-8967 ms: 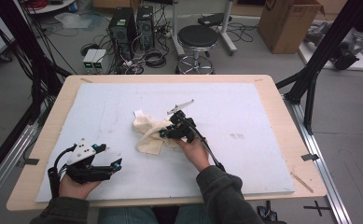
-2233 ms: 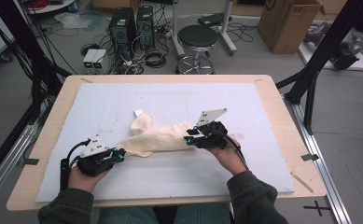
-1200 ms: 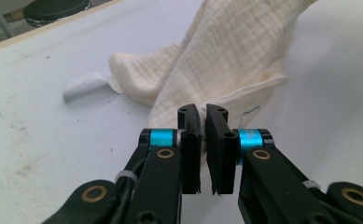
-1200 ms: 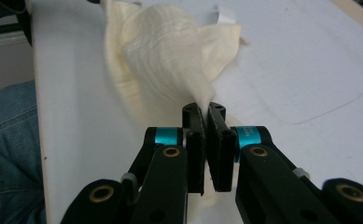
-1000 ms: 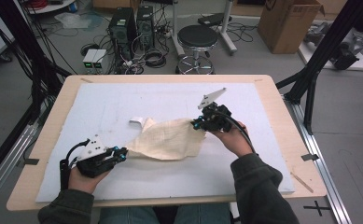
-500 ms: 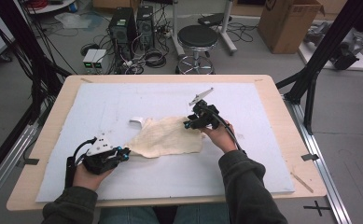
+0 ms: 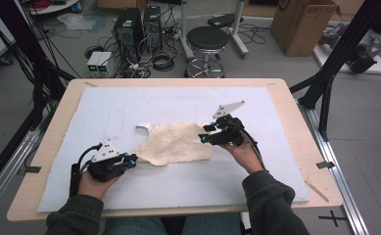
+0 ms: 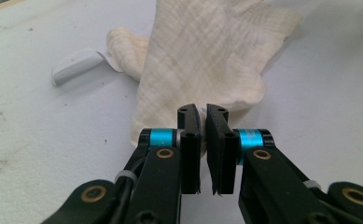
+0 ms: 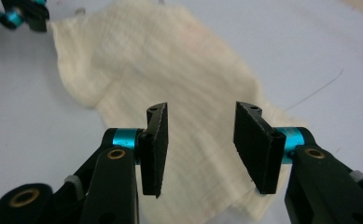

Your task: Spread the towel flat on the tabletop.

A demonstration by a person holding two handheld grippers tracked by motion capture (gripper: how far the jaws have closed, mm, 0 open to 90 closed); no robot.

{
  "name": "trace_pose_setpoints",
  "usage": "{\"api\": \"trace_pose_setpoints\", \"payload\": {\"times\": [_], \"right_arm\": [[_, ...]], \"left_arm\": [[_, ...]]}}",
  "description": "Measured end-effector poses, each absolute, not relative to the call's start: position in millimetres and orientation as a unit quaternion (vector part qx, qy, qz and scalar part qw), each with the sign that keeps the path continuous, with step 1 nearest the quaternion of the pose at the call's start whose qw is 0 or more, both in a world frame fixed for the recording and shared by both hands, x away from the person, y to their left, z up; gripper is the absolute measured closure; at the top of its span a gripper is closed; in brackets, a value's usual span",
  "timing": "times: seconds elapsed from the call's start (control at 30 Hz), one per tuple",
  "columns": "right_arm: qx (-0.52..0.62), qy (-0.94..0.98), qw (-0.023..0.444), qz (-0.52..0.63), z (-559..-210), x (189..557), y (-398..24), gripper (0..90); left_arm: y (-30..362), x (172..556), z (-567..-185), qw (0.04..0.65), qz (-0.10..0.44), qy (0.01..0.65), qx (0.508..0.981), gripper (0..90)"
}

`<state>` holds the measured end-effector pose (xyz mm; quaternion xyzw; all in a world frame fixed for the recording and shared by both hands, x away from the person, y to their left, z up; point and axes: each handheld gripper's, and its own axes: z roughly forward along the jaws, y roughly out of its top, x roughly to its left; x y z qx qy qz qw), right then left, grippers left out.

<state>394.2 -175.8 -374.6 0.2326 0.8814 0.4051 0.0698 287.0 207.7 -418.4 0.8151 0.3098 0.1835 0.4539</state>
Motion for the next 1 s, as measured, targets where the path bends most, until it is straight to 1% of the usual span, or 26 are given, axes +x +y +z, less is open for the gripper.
{"api": "trace_pose_setpoints", "payload": {"times": [0.07, 0.13, 0.4, 0.57, 0.67, 0.87, 0.97, 1.0], "right_arm": [[0.228, 0.889, 0.058, 0.392, -379, 390, -175, 54.5], [0.224, 0.885, 0.067, 0.403, -384, 382, -176, 56.3], [0.241, 0.886, 0.056, 0.393, -415, 369, -185, 56.7], [0.242, 0.891, 0.05, 0.381, -432, 365, -185, 58.5], [0.233, 0.9, 0.06, 0.364, -435, 363, -181, 62.5], [0.232, 0.901, 0.088, 0.355, -436, 363, -179, 77.9], [0.234, 0.899, 0.091, 0.358, -436, 364, -180, 84.0], [0.237, 0.899, 0.088, 0.358, -436, 364, -181, 84.7]], "left_arm": [[208, 287, -418, 0.454, 0.184, 0.309, 0.815, 83.6], [208, 287, -418, 0.455, 0.185, 0.31, 0.814, 83.6], [209, 286, -419, 0.457, 0.183, 0.309, 0.814, 83.6], [210, 286, -420, 0.455, 0.18, 0.313, 0.814, 83.6], [209, 286, -421, 0.452, 0.179, 0.31, 0.817, 83.6], [211, 287, -423, 0.449, 0.18, 0.315, 0.816, 83.6], [213, 286, -424, 0.447, 0.178, 0.315, 0.818, 83.6], [213, 286, -424, 0.447, 0.178, 0.315, 0.818, 83.6]]}}
